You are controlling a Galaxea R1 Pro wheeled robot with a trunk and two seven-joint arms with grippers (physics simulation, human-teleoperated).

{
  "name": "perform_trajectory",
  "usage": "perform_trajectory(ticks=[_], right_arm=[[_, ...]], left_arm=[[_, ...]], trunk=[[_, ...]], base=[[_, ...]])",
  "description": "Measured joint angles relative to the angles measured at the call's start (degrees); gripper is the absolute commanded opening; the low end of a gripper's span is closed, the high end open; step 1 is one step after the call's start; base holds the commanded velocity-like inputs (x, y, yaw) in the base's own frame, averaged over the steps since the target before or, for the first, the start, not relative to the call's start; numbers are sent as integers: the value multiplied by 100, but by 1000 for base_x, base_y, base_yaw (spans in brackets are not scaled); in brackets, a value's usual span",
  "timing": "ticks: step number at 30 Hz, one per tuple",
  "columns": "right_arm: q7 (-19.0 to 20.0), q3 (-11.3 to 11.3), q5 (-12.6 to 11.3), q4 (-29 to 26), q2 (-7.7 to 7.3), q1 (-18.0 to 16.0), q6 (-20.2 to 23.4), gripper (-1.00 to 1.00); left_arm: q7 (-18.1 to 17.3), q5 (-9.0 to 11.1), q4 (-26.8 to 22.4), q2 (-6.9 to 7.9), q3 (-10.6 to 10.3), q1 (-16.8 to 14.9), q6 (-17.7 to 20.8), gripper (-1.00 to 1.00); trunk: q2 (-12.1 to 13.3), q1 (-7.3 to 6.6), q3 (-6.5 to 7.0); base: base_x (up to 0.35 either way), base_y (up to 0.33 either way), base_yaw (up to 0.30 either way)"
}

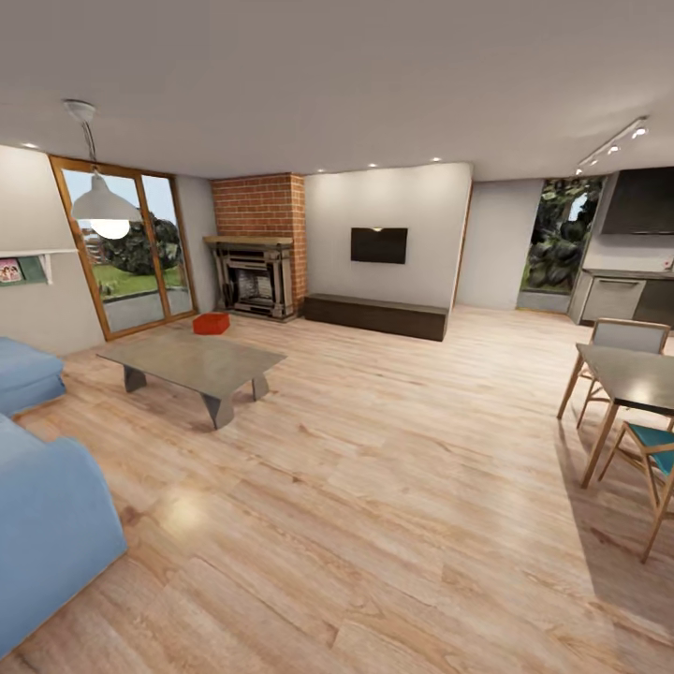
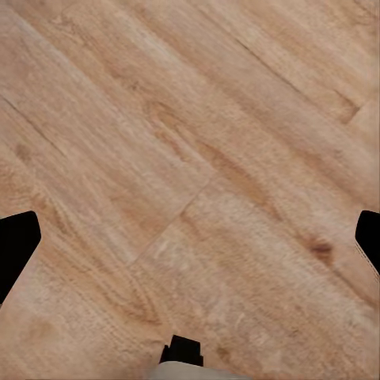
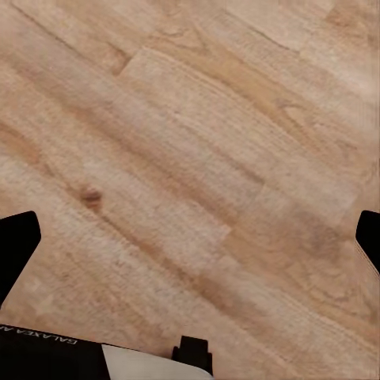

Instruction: Move the two storage containers from the living room to the garage. In the garage, place one container on the floor and stack the other container on top of it (either order is fine).

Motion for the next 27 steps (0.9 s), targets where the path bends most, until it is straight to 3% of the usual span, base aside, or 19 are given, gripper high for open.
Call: perform_trajectory(ticks=[27], right_arm=[[0, 0, 3, 0, 3, 0, 0, 100]], left_arm=[[4, 0, 1, 0, 0, 0, 0, 100]], trunk=[[0, 0, 0]], base=[[327, -1, 0]])
